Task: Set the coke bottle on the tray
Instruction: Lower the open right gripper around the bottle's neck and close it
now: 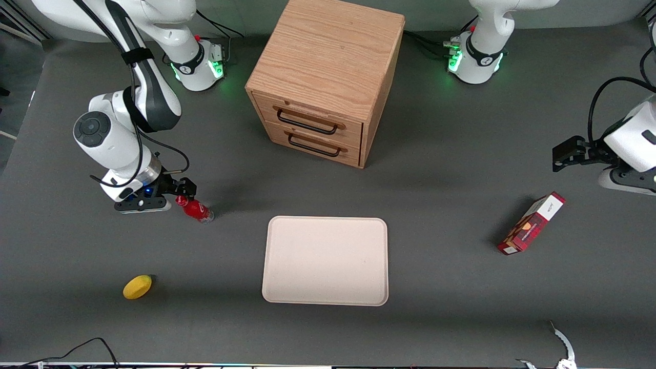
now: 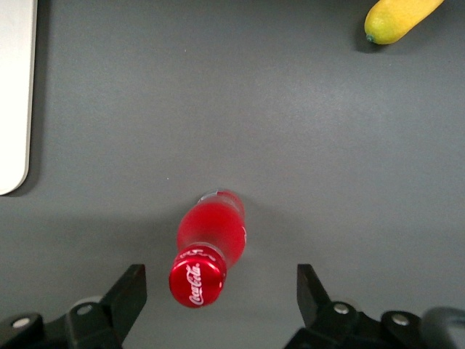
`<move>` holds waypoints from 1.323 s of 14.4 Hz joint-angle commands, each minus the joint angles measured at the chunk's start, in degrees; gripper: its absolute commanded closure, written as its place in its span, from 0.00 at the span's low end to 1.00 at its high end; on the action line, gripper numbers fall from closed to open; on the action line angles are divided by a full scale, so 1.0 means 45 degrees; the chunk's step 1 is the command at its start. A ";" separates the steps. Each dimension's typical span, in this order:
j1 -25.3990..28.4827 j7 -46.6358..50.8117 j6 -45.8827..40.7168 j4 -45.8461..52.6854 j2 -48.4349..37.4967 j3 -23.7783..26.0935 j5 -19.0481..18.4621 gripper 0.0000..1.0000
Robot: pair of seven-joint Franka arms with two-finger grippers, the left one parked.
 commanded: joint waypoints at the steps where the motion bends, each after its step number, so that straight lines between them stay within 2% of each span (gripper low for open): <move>1: 0.0017 -0.0173 0.0116 0.0292 0.0226 0.0082 -0.0122 0.14; 6: 0.0037 -0.0056 0.0096 0.0624 0.0500 0.0082 -0.0122 0.17; 9: 0.0134 -0.0017 0.0096 0.0800 0.0656 0.0082 -0.0122 0.26; 12: 0.0213 -0.0017 0.0096 0.0840 0.0715 0.0082 -0.0103 0.46; 17: 0.0232 0.0022 0.0096 0.0840 0.0715 0.0082 -0.0103 0.97; 19: 0.0213 0.0022 0.0057 0.0840 0.0715 0.0082 -0.0103 1.00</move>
